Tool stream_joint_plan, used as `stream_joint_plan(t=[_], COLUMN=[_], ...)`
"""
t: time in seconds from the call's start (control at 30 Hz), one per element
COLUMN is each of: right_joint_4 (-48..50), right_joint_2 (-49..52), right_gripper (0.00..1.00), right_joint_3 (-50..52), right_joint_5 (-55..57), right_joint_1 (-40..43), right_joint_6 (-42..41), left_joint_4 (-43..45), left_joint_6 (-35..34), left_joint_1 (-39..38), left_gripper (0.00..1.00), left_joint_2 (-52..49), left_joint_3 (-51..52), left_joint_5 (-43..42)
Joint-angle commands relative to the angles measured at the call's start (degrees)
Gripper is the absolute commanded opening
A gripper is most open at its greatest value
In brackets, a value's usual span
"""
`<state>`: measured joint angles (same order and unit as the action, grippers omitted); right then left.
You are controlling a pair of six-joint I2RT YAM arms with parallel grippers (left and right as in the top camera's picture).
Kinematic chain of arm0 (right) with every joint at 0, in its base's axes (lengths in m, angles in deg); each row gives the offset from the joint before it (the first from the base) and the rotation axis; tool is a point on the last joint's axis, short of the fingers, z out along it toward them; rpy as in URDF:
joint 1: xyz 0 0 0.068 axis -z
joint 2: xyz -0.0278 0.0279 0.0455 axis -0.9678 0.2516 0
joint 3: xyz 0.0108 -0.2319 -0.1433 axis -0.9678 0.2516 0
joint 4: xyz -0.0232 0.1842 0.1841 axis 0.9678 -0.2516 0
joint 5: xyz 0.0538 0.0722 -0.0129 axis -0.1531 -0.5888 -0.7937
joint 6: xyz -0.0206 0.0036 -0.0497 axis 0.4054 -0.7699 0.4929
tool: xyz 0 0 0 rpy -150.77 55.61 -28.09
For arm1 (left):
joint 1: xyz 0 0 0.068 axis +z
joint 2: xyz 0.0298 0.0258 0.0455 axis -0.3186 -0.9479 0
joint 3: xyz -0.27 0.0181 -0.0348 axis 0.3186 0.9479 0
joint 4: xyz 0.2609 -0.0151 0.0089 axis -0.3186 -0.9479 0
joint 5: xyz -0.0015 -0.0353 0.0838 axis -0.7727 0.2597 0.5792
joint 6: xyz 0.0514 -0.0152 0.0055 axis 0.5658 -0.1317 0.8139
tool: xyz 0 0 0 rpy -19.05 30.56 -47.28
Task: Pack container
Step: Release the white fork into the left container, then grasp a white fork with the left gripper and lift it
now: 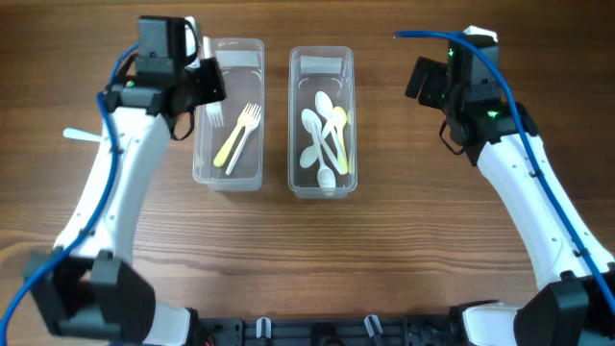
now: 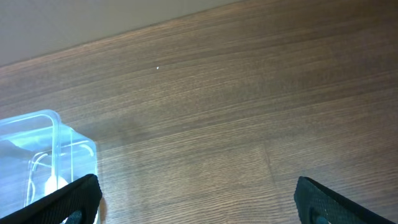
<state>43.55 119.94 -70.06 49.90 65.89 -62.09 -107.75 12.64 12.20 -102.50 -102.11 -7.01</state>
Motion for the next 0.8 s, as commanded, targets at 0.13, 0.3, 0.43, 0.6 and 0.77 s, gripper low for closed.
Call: stream_joint_plan(t=[0.13,0.3,0.43,0.6,0.77], right_joint_4=[0.0,0.0,0.0,0.0,0.0], right_joint_2=[0.1,0.1,0.1,0.1,0.1], right_gripper=[1.0,1.0,1.0,1.0,1.0], right_joint_3=[-0.3,-0.3,-0.3,-0.3,-0.3], right_joint_5=[1.0,1.0,1.0,1.0,1.0], right_joint_1=[0.2,0.2,0.2,0.2,0.2], right_joint_6=[-0.1,-0.1,-0.1,-0.1,-0.1], left_joint_4=[0.4,-0.1,-3.6,-5.8,-3.8], left_joint_6=[2.7,2.6,2.4,2.6,19.8], left_joint_1=[-0.2,1.3,3.3,7.7,12.4], left_gripper=[0.93,1.0,1.0,1.0,1.0], left_joint_2=[-3.6,1.3,7.0,6.5,1.7], left_joint_3=[0.3,0.2,0.2,0.8,0.8], left_joint_5=[-0.6,15.3,29.7,30.3,17.3])
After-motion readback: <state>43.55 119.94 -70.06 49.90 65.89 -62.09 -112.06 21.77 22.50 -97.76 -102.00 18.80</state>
